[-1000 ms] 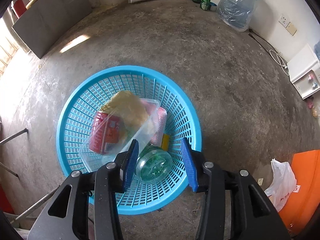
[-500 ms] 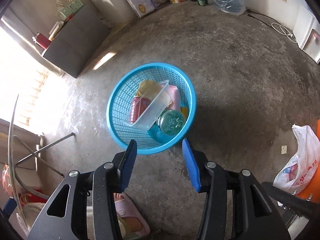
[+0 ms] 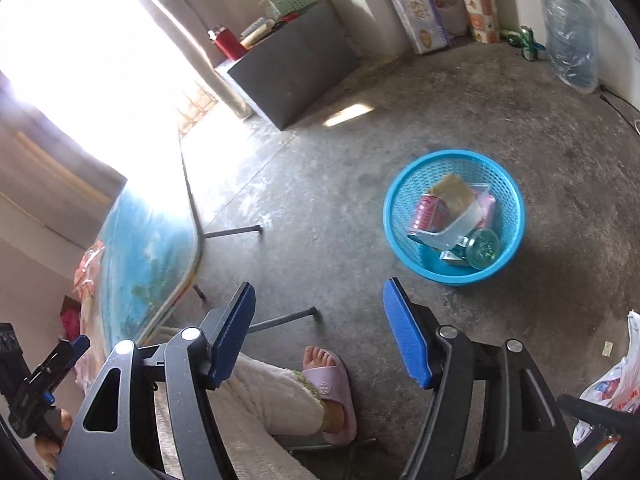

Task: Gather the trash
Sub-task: 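Bring both tools back over the table, then grasp the clear printed plastic bag with the left gripper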

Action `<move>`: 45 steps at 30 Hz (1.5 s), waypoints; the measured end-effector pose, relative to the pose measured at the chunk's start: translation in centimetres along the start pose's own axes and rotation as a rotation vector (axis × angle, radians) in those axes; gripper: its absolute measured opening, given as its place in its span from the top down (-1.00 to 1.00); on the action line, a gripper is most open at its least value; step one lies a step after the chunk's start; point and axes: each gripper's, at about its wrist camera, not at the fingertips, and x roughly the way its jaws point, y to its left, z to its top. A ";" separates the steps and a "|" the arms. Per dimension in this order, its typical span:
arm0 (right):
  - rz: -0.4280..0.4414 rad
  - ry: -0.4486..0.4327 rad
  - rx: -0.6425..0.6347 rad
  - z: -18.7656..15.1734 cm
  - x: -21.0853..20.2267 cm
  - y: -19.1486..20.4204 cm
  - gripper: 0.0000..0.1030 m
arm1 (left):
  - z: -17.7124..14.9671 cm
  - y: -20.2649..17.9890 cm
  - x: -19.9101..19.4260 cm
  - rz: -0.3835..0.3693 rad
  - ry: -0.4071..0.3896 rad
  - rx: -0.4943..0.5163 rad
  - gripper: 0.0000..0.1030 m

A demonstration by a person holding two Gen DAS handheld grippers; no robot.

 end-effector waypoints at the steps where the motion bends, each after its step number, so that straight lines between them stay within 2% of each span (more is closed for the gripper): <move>1: 0.028 0.002 -0.027 0.0 0.0 1.7 -0.42 | 0.3 0.8 -1.1 0.029 -0.026 -0.014 -0.59; 4: 0.092 0.037 -0.111 -0.4 0.5 6.8 -0.55 | 1.0 3.2 -4.5 0.130 -0.088 -0.058 -0.64; 7: 0.126 0.105 -0.219 -2.0 1.5 12.1 -0.56 | 1.2 6.3 -7.2 0.246 -0.119 -0.100 -0.65; 13: 0.184 0.208 -0.368 -5.3 3.4 20.5 -0.56 | 0.3 12.0 -11.1 0.395 -0.144 -0.179 -0.66; 20: 0.196 0.286 -0.465 -7.5 5.6 26.4 -0.56 | -0.6 15.9 -14.3 0.483 -0.180 -0.195 -0.66; 33: 0.179 0.364 -0.541 -9.0 9.3 32.6 -0.56 | -1.0 20.1 -14.2 0.498 -0.161 -0.216 -0.66; 35: 0.175 0.375 -0.548 -9.1 9.9 33.2 -0.56 | -1.1 20.6 -14.3 0.460 -0.164 -0.222 -0.66; 40: 0.176 0.390 -0.552 -9.1 10.9 34.6 -0.56 | -2.2 21.8 -13.8 0.279 -0.167 -0.213 -0.66; 45: 0.177 0.402 -0.547 -9.2 11.7 35.3 -0.56 | -3.1 21.8 -12.6 0.255 -0.124 -0.124 -0.66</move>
